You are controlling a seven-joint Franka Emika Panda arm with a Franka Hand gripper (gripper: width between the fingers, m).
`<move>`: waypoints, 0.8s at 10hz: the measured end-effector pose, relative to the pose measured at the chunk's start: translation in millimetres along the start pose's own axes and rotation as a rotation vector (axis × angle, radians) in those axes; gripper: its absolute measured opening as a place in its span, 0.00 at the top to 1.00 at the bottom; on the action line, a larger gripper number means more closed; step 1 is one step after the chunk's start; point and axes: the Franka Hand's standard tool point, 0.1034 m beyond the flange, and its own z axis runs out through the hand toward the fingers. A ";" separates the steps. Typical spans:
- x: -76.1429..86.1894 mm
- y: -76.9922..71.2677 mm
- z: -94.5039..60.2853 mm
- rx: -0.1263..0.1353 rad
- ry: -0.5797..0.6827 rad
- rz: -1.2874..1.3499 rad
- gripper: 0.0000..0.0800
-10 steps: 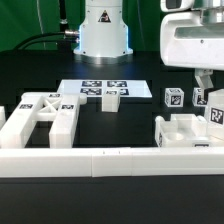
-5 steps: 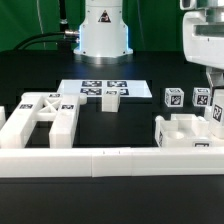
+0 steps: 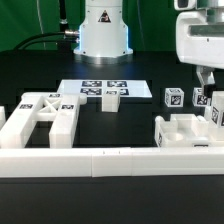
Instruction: Assemble chair
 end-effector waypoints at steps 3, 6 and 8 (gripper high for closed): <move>0.1 0.2 0.4 -0.001 0.001 -0.234 0.19; -2.4 -2.4 -0.8 0.001 0.001 -0.498 0.19; -0.9 -1.4 0.9 0.007 0.009 -0.650 0.19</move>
Offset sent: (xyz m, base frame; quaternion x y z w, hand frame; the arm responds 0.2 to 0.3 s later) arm 0.0000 0.0000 0.0000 0.0000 0.0000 -0.1296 0.9916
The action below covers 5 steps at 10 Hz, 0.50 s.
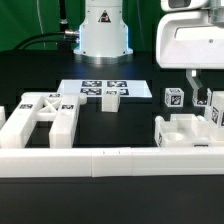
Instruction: Assemble chair
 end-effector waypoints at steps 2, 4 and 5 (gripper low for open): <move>0.4 0.3 0.0 -0.001 0.001 -0.119 0.19; -1.6 2.8 -0.2 -0.016 -0.034 -0.145 0.19; -0.3 2.4 -1.0 -0.016 -0.033 -0.147 0.19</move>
Offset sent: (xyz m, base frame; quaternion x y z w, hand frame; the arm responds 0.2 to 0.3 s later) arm 0.0020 0.0016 0.0009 -0.0173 -0.0710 -0.0489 0.9961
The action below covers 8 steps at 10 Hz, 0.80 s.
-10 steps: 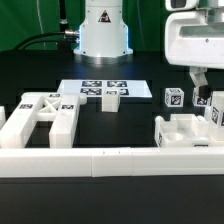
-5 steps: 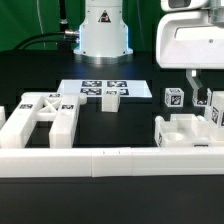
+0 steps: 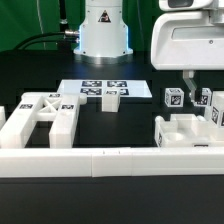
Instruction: Assemble chair
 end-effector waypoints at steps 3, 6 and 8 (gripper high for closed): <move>2.7 12.6 -2.7 -0.041 -0.146 -0.015 0.19; 2.2 10.8 -1.6 -0.039 -0.136 -0.087 0.19; 2.8 8.5 -2.7 -0.042 -0.129 -0.316 0.19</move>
Offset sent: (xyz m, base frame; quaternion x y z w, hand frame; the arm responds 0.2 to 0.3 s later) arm 0.0000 0.0000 0.0000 0.0000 0.0000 -0.0650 0.9979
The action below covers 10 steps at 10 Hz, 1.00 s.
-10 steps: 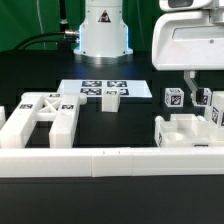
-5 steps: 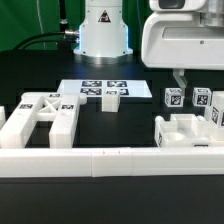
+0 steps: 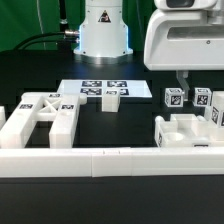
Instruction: Assemble chair
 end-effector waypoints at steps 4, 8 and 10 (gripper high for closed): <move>4.1 -1.4 0.0 -0.024 0.030 -0.271 0.19; 4.9 -1.7 -0.6 -0.023 0.032 -0.247 0.65; 4.9 -1.5 -0.6 -0.023 0.032 -0.220 0.65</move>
Offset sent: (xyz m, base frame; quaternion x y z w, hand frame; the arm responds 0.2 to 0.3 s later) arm 0.0040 0.0017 0.0046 -0.0119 -0.0053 -0.0579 0.9982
